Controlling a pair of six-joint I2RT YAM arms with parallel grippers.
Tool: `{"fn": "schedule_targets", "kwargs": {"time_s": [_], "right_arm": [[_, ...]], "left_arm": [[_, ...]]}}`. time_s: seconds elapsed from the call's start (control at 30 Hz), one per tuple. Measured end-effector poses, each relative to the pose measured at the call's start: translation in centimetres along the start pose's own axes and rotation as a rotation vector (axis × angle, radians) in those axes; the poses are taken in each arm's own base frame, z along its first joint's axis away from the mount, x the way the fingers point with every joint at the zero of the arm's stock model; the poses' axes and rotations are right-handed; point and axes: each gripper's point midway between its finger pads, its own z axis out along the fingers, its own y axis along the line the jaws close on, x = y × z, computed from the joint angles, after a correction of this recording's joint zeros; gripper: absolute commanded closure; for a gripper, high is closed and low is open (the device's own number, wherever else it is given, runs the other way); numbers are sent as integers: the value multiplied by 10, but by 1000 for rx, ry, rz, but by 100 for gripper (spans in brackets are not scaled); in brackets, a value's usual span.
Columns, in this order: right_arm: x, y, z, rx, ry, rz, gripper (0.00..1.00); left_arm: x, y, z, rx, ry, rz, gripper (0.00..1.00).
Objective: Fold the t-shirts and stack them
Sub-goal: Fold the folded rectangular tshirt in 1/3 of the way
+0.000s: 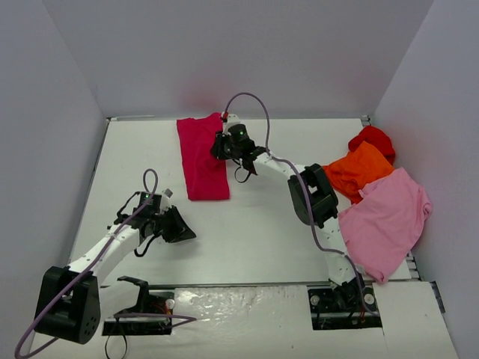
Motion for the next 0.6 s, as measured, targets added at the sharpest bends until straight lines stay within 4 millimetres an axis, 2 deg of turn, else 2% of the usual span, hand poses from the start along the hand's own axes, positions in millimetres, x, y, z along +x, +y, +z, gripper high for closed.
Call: {"fn": "schedule_targets", "kwargs": {"time_s": [0.13, 0.2, 0.37, 0.43, 0.6], "right_arm": [[10, 12, -20, -33, -15, -39, 73], [12, 16, -31, -31, -6, -50, 79], [-16, 29, -52, -15, -44, -90, 94], [-26, 27, -62, 8, -65, -107, 100], [-25, 7, -68, 73, -44, -121, 100]], "left_arm": [[6, 8, 2, -13, 15, -11, 97], [9, 10, 3, -16, 17, -13, 97], [8, 7, 0, -4, 5, -4, 97], [8, 6, -2, 1, -1, 0, 97], [7, 5, -3, 6, -5, 3, 99]]}}
